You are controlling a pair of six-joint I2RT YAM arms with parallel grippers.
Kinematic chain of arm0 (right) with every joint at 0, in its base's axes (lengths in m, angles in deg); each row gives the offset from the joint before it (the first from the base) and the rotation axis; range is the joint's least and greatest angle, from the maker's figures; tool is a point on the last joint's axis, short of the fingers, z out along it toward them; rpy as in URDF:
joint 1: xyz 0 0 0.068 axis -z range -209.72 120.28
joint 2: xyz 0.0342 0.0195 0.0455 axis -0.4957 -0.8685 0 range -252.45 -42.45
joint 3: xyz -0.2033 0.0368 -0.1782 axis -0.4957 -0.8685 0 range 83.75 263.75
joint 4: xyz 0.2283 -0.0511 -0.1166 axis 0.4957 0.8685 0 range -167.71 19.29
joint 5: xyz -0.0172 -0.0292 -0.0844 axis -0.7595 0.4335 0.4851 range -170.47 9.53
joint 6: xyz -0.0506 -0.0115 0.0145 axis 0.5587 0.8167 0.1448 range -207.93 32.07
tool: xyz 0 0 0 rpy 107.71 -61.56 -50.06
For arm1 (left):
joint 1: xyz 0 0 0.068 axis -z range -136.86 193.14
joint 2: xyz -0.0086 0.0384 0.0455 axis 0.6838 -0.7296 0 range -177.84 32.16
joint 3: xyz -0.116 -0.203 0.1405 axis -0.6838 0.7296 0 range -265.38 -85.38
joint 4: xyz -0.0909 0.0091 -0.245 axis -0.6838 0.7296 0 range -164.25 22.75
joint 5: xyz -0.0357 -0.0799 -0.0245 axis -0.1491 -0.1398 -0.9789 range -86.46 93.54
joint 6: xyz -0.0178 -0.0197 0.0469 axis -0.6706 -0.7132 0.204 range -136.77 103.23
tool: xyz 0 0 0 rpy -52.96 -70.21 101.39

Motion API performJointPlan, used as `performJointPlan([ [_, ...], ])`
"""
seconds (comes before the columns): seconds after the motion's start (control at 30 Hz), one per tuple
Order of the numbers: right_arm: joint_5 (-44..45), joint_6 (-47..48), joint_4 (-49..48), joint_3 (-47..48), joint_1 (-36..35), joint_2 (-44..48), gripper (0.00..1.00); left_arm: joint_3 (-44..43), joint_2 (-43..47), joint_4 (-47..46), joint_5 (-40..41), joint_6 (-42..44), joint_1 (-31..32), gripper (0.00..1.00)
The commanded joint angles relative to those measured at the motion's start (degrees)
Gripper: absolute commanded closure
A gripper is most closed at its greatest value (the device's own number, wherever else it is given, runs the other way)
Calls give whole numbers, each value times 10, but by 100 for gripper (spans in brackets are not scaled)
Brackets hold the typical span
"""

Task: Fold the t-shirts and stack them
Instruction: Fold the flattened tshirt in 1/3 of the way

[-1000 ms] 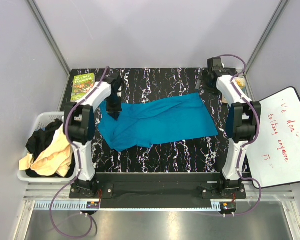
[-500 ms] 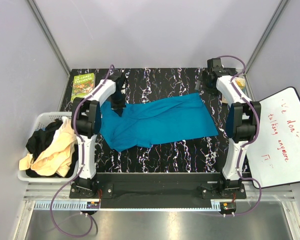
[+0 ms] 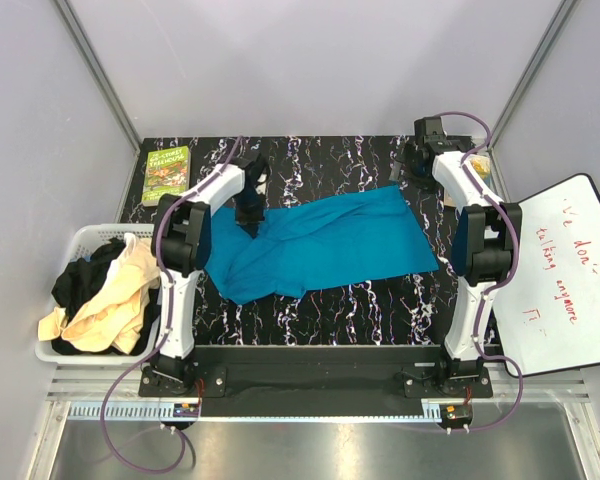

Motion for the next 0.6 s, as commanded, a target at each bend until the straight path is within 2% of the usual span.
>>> performJointPlan([
  [0.0,-9,6,3,2,-1,-2,13,37,41,-13,-25,7,30,100],
  [0.4,-16,2,3,0,0,-7,13,132,142,-8,33,-5,76,100],
  [0.57,-18,2,3,-3,0,-10,13,157,156,-9,7,9,86,100],
])
